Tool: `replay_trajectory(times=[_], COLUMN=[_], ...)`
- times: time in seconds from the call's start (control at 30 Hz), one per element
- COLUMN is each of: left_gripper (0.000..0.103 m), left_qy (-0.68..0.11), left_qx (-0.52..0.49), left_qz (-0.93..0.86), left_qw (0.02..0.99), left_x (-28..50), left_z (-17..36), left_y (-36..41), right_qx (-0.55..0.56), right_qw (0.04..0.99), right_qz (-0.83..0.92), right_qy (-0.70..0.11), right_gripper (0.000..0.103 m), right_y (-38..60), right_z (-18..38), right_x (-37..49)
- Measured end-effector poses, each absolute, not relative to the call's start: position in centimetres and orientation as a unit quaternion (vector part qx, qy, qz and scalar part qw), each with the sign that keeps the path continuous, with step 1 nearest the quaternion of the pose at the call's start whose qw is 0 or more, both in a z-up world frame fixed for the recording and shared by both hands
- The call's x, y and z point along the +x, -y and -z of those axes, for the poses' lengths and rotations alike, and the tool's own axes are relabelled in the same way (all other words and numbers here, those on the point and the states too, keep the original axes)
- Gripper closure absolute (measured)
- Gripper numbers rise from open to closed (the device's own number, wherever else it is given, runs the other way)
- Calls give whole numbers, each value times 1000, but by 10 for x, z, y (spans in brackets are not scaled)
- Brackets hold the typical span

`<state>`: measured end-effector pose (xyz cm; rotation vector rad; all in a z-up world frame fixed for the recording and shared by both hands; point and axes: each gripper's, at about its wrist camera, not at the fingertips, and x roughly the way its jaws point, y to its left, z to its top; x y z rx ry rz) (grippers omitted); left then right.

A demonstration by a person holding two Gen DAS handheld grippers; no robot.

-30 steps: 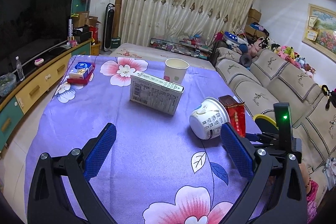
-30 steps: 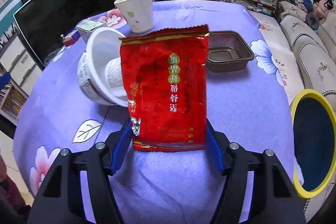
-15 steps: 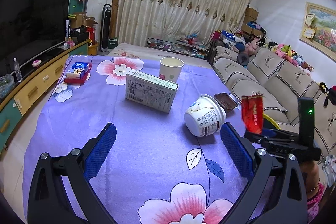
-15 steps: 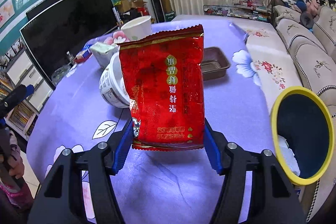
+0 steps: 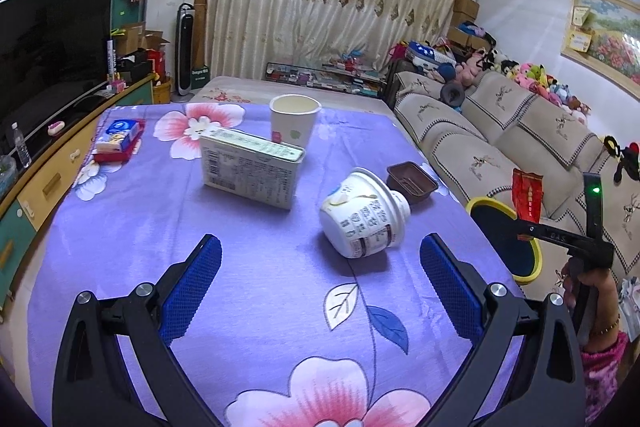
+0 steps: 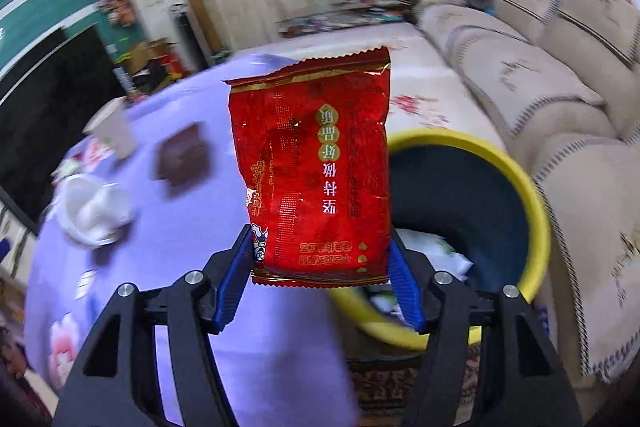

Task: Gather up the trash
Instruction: 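Carry the red bag with the right gripper into the bin and release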

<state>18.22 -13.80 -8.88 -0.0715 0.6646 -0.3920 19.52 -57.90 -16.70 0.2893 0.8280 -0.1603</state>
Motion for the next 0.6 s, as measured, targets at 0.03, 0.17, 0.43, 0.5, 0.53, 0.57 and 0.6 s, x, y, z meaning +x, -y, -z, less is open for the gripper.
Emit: replay_trajectory(times=[0.03, 0.17, 0.43, 0.5, 0.53, 0.57, 0.6], left_gripper=[5, 5, 5, 5, 5, 5, 5], left_qy=[-325, -333, -341, -342, -343, -344, -345], left_qx=[-33, -24, -8, -5, -4, -3, -2], left_qz=[192, 198, 206, 207, 208, 208, 208], left_qw=[925, 921, 917, 917, 916, 916, 915], left_x=[184, 189, 196, 196, 197, 198, 199], left_z=[89, 92, 96, 97, 98, 98, 99], left_y=[141, 157, 177, 181, 183, 184, 186], right_qx=[142, 152, 167, 165, 164, 164, 164], right_qw=[899, 884, 869, 867, 867, 867, 868], right_qz=[88, 122, 155, 164, 168, 172, 174], right_qy=[-405, -424, -440, -440, -439, -437, -434], right_gripper=[42, 42, 30, 28, 27, 27, 27], right_y=[588, 623, 649, 654, 655, 656, 656], right_z=[172, 194, 223, 226, 225, 225, 223], right_x=[196, 203, 209, 208, 206, 203, 200])
